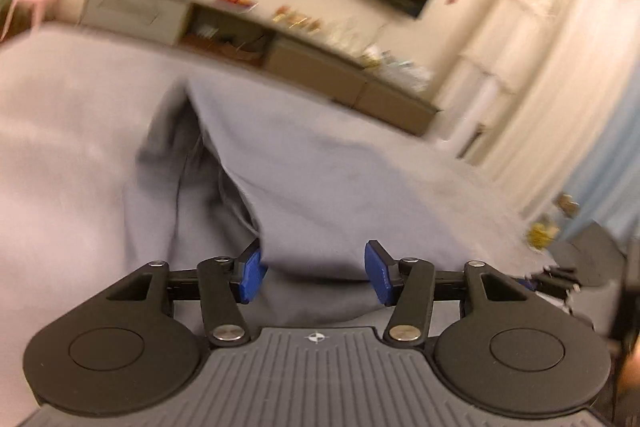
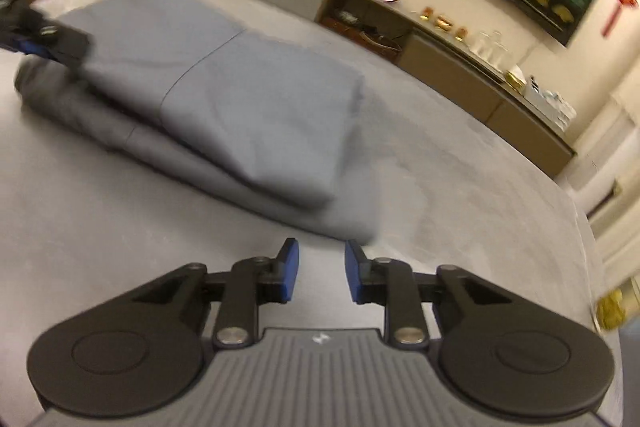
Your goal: Fold clothes
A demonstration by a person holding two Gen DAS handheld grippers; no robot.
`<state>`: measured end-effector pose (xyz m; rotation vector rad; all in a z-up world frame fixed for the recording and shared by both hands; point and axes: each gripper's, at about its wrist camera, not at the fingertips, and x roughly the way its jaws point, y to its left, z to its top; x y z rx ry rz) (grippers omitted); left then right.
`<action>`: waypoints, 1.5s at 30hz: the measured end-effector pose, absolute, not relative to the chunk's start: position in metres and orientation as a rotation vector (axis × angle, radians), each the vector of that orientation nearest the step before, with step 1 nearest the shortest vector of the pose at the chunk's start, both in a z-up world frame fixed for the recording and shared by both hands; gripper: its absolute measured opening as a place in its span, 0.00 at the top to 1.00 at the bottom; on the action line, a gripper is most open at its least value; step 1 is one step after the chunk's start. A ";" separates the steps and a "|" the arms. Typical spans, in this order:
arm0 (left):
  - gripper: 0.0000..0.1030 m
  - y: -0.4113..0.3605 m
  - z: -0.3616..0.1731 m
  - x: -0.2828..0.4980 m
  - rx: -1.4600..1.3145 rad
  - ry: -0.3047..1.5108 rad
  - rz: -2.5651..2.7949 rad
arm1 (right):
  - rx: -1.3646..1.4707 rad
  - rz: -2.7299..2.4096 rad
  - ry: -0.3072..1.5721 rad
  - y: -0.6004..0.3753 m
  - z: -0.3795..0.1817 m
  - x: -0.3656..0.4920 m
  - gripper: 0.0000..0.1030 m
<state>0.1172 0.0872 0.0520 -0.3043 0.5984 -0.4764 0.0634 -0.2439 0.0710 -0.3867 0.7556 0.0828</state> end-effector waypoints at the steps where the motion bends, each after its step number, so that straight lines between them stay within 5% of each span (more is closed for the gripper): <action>1: 0.45 0.100 0.064 0.115 -0.311 0.560 -0.471 | -0.354 0.076 0.724 -0.247 0.082 0.059 0.75; 4: 0.43 0.139 0.091 0.135 -0.390 0.503 -0.386 | -0.278 0.110 0.615 -0.236 0.115 0.047 0.73; 9: 0.43 0.157 0.076 0.230 -0.554 0.656 -0.412 | -0.303 0.260 0.531 -0.165 0.127 0.081 0.65; 14: 0.43 0.151 0.034 0.283 -0.751 0.779 -0.570 | -0.302 0.220 0.650 -0.137 0.090 0.131 0.66; 22: 0.45 0.176 -0.008 0.336 -0.833 0.726 -0.461 | -0.431 0.205 0.728 -0.124 0.043 0.134 0.67; 33: 0.44 0.162 0.033 0.286 -0.595 0.780 -0.541 | -0.244 0.204 0.707 -0.143 0.063 0.144 0.64; 37: 0.63 0.157 0.005 0.300 -0.554 0.841 -0.410 | -0.214 0.234 0.730 -0.150 0.043 0.139 0.61; 45: 0.53 0.122 0.078 0.208 -0.362 0.718 -0.663 | -0.047 0.227 0.646 -0.213 0.067 0.122 0.63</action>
